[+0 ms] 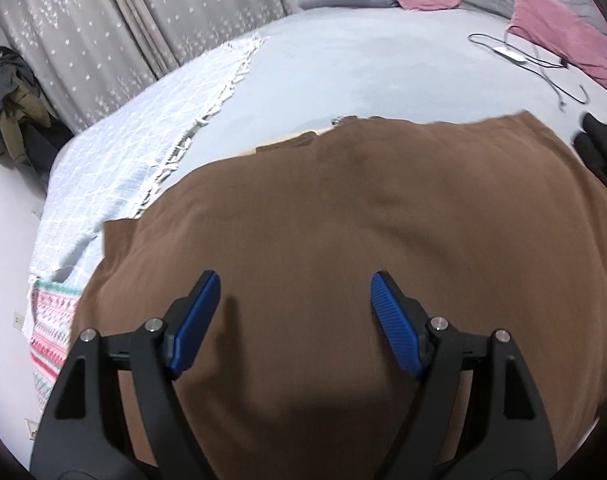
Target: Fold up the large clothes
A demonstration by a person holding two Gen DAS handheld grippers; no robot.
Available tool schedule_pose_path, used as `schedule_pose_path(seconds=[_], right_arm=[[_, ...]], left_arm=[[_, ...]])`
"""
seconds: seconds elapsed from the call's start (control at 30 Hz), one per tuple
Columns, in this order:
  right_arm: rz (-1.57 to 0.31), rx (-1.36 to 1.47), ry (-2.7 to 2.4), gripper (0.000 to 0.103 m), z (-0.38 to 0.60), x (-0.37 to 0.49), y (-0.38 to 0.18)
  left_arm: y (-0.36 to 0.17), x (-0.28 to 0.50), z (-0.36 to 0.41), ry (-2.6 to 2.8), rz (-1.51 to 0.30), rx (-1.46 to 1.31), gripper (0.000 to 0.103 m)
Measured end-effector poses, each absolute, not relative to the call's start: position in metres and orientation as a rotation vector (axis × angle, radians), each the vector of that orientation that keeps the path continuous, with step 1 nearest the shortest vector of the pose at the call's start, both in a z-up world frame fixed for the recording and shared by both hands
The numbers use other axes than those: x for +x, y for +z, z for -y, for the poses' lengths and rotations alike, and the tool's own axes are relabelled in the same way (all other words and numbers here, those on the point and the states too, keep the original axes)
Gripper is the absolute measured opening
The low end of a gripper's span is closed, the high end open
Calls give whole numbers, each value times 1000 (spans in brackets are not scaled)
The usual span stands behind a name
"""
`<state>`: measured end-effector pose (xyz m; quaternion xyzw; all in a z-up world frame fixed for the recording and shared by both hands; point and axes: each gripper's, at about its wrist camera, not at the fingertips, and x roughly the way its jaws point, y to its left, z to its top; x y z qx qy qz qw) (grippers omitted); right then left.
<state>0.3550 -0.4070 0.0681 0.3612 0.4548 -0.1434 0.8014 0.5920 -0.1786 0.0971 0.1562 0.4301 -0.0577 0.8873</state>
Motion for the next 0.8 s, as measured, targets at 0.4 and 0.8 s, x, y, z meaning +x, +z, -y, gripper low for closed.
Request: schedule_pose_path(seconds=[0.4, 0.8], right_arm=[[-851, 913, -242, 82, 416, 353, 62], [-786, 975, -209, 84, 420, 355, 57]], left_arm=[[63, 489, 158, -265, -967, 265, 79], [66, 453, 140, -272, -944, 160, 79]])
